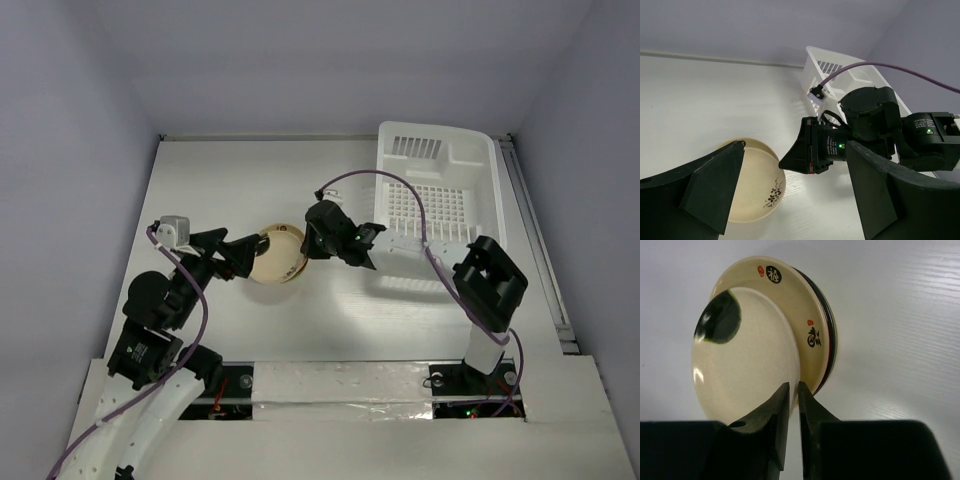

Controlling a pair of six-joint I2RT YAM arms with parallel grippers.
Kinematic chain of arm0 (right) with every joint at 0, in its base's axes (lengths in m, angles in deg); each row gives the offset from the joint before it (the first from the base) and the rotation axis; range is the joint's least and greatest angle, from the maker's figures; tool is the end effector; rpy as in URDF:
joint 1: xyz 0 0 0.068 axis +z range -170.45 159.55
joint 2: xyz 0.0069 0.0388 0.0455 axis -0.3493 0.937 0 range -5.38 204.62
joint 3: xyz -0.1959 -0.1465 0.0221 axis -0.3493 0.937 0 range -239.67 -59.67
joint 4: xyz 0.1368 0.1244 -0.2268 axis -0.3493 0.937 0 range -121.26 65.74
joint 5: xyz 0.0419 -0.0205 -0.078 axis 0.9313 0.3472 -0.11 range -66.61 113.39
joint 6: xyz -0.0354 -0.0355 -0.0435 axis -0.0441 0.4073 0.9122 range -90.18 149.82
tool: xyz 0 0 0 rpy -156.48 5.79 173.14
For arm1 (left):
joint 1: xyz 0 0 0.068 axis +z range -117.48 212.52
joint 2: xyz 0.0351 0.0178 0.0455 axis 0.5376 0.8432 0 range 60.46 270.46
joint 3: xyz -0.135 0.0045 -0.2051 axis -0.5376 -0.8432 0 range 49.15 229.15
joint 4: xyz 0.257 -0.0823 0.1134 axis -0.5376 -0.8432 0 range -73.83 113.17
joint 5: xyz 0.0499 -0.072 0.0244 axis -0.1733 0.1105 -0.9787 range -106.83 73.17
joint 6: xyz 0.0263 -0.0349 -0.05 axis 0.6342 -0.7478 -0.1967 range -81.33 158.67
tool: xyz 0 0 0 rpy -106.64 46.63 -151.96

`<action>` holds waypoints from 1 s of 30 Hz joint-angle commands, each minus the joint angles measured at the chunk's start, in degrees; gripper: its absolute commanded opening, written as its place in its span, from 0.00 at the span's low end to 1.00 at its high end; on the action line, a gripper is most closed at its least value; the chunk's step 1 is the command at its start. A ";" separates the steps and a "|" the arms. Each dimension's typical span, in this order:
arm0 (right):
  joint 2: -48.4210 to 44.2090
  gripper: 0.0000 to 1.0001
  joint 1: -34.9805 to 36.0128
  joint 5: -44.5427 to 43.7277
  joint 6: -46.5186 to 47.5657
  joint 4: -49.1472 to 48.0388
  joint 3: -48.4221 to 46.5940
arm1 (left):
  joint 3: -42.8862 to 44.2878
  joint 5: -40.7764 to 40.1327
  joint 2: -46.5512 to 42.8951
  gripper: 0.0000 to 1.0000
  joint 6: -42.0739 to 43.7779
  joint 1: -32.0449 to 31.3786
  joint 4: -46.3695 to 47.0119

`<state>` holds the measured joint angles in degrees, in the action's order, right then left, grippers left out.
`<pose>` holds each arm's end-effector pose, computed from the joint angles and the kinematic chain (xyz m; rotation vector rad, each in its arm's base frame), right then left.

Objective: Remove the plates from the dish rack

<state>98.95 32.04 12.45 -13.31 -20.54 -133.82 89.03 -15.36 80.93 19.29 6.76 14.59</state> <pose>0.2782 0.3459 0.1717 -0.0893 2.3550 0.6453 0.1488 -0.0734 0.3688 0.1008 1.4112 -0.6735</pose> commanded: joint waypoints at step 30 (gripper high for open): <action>-29.87 0.00 10.88 -12.78 13.25 0.09 5.67 | 1.87 1.78 2.03 0.88 0.13 0.79 3.31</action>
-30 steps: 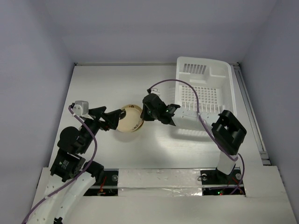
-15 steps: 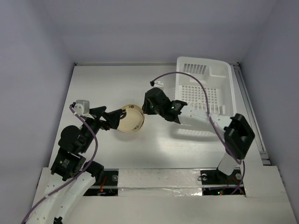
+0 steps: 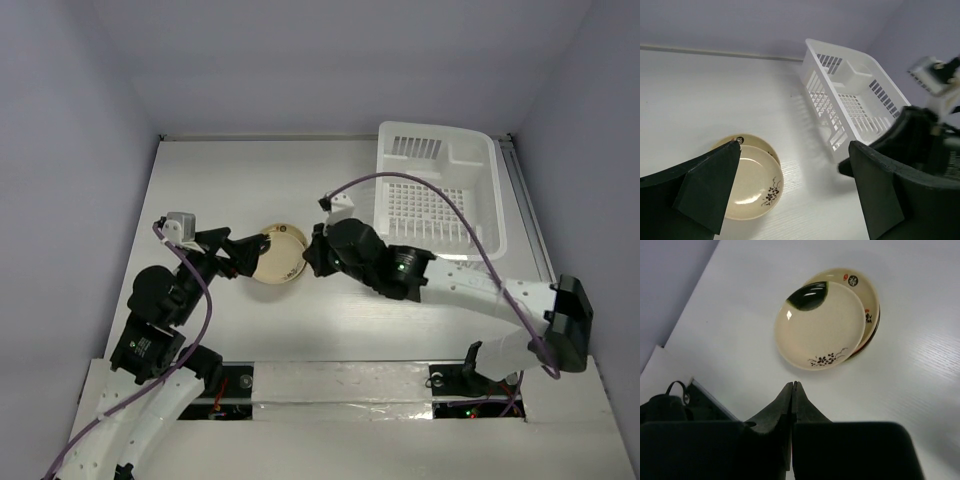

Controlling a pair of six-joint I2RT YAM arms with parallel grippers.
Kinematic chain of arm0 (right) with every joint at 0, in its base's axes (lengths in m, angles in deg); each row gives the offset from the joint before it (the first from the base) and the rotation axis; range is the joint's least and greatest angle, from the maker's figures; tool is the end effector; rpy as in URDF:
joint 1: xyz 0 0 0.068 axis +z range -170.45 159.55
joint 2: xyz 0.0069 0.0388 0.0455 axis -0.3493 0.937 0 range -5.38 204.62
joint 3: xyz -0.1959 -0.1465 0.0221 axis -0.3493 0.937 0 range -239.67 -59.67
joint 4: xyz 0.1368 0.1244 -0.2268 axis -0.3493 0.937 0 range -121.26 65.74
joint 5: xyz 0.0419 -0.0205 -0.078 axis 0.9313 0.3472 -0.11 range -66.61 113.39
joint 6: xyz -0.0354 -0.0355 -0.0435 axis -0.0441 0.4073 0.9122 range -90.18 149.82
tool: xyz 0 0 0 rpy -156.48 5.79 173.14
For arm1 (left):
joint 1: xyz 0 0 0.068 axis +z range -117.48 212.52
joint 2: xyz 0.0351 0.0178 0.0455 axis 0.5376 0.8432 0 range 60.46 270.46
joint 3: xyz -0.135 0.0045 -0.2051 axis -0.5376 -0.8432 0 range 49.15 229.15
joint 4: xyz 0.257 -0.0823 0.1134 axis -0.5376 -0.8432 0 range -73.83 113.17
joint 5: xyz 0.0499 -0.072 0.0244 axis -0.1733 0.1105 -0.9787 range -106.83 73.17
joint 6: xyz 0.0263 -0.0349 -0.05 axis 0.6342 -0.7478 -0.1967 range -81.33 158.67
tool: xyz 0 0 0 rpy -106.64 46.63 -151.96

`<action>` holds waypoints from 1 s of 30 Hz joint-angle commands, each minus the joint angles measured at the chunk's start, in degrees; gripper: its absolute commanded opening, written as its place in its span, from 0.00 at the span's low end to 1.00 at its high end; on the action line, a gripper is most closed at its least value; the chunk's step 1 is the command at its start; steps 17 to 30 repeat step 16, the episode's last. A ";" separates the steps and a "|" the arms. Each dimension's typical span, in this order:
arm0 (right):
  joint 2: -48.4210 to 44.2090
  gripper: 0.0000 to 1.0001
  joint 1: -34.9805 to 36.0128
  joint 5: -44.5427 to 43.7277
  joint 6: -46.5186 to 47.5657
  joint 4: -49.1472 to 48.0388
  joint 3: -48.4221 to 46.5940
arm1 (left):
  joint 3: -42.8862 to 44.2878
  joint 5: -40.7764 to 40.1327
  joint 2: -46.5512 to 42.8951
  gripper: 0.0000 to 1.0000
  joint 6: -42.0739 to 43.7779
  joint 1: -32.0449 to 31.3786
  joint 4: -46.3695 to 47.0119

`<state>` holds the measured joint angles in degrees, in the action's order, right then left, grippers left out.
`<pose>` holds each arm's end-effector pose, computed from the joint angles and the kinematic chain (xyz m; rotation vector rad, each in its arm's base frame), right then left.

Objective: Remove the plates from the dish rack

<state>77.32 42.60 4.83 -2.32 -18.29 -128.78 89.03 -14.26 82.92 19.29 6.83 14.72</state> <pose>0.1895 0.3357 0.2849 -0.3508 2.0554 0.7181 0.1563 -0.0779 0.3638 0.1178 1.4444 -0.6798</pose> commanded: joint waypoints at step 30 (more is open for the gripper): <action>-52.37 1.00 0.32 -25.81 4.81 -0.59 14.34 | 4.68 -0.63 3.03 0.96 -1.45 0.73 3.88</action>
